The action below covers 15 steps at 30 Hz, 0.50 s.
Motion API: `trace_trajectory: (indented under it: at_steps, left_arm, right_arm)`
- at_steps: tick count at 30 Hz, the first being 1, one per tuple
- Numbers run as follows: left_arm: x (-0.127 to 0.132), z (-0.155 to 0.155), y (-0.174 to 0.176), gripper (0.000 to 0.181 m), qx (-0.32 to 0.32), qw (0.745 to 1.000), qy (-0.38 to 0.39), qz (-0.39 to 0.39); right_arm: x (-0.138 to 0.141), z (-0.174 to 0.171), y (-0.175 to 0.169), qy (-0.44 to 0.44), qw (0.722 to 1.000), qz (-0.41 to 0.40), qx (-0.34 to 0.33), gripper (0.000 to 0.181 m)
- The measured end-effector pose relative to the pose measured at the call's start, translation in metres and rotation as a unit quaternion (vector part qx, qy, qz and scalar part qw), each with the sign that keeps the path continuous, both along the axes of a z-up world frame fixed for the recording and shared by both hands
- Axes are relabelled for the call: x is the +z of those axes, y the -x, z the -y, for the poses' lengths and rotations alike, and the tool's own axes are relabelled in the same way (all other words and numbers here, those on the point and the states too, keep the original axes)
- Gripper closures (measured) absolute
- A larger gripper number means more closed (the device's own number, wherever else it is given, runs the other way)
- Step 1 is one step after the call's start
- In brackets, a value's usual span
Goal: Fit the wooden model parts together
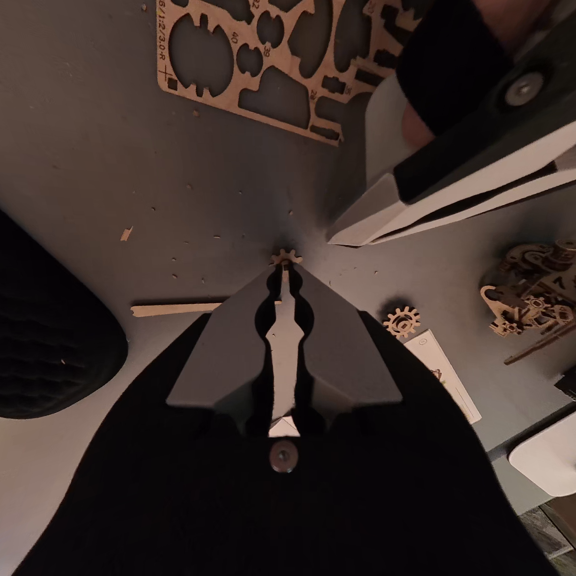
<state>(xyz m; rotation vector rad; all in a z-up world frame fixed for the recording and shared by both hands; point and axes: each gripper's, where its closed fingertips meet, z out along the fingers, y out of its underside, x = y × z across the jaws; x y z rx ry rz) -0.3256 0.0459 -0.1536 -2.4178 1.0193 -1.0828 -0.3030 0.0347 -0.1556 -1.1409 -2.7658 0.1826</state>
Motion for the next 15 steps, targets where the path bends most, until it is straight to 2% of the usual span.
trace_trajectory:
  at_steps: [15]
  left_arm:
    - [-0.0003, 0.0005, -0.0004, 0.179, -0.002, 1.000, 0.000, 0.000]
  right_arm:
    - [0.0072, 0.0014, 0.0023, 0.024, 1.000, -0.009, -0.014, 0.178]
